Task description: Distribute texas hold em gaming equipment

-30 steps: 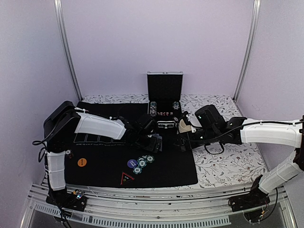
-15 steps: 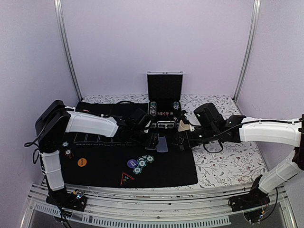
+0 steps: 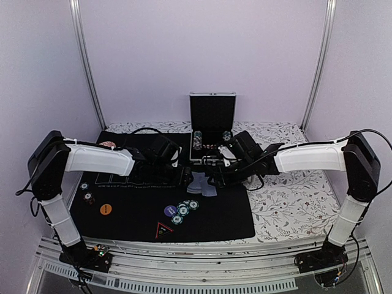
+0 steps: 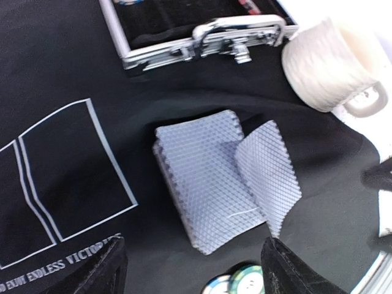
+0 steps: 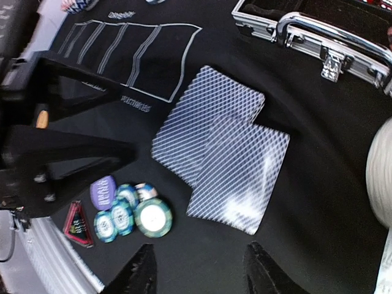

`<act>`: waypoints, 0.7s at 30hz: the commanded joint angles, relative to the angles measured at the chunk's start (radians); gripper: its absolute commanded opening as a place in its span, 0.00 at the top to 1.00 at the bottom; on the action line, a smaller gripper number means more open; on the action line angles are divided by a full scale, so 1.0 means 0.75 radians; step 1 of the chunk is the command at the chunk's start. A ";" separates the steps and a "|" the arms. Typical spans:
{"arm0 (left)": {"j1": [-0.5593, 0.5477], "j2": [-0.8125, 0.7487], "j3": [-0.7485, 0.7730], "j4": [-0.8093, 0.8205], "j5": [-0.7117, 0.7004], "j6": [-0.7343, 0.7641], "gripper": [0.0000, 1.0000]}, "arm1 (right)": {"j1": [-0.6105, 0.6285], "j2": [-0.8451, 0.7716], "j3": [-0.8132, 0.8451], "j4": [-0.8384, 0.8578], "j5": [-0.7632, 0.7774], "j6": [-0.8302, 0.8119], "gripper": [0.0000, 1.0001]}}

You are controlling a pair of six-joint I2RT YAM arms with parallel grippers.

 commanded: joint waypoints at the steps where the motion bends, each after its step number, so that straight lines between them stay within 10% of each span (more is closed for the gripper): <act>1: 0.030 -0.045 -0.066 0.051 0.046 -0.005 0.23 | -0.044 0.160 0.110 0.018 0.019 0.035 0.54; 21: 0.067 0.082 -0.055 0.138 0.160 0.020 0.36 | -0.110 0.431 0.260 0.053 -0.051 0.038 0.48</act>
